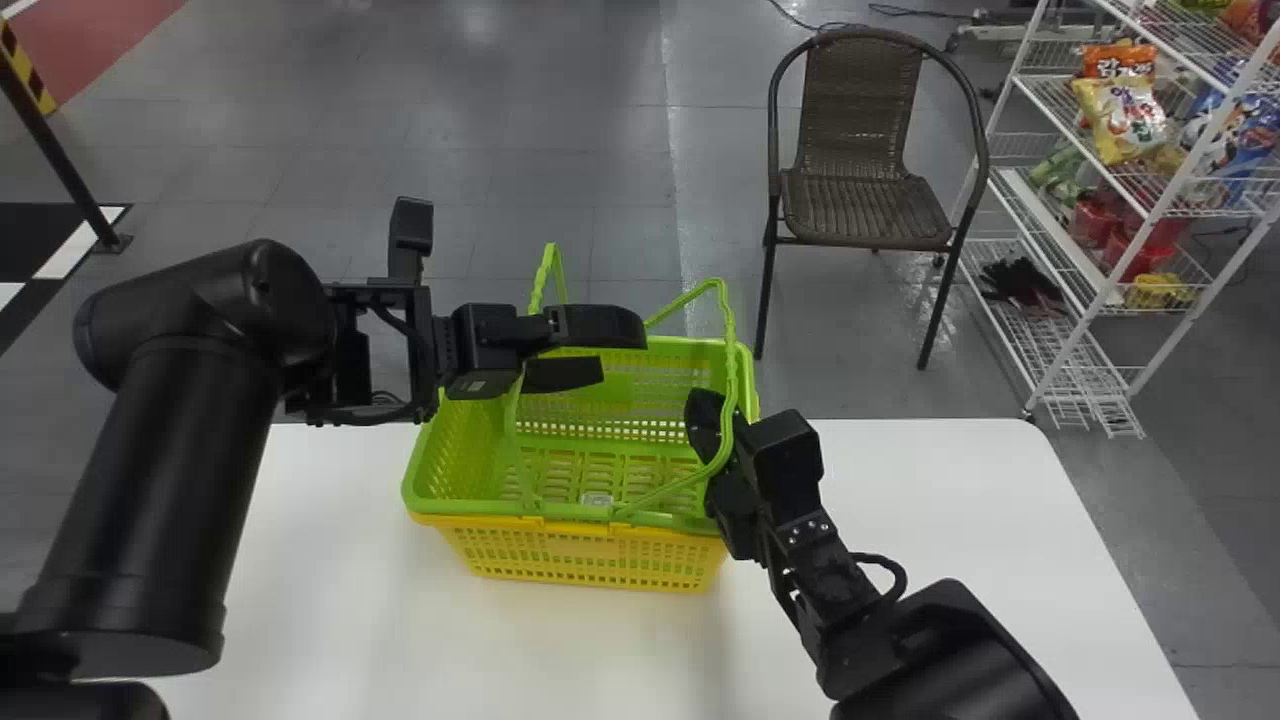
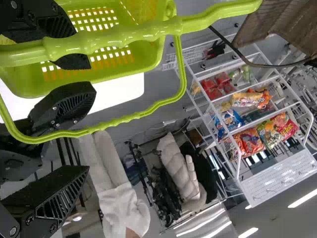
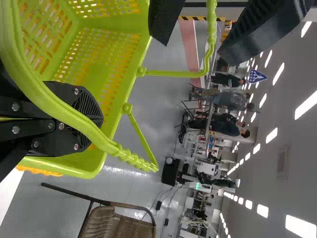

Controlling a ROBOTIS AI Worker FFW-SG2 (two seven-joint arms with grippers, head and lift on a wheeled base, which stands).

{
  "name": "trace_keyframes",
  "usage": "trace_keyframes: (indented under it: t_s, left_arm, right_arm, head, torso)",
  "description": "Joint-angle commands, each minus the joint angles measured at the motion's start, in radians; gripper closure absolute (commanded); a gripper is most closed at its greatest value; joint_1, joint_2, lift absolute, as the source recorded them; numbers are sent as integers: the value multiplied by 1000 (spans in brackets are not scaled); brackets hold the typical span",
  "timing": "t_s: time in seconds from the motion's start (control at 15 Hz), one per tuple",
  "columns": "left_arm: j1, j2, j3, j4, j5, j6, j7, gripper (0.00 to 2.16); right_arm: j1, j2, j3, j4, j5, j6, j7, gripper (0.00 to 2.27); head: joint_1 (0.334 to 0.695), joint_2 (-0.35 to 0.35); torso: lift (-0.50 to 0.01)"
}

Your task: Grasp handle with right gripper to insert into left gripper then lift and swing left to center

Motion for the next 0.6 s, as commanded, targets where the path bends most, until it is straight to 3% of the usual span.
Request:
trace_keyframes:
  t_s: [0.0, 0.53]
  left_arm:
    - [0, -1, 0, 0, 0, 0, 1, 90]
    - [2, -9, -1, 3, 2, -31, 4, 90]
  right_arm:
    - [-8, 14, 14, -2, 2, 6, 0, 2121]
    - [-27, 43, 77, 0, 24, 21, -5, 2121]
  head:
    - [695, 1]
    - [695, 41]
  torso:
    - [0]
    - [0]
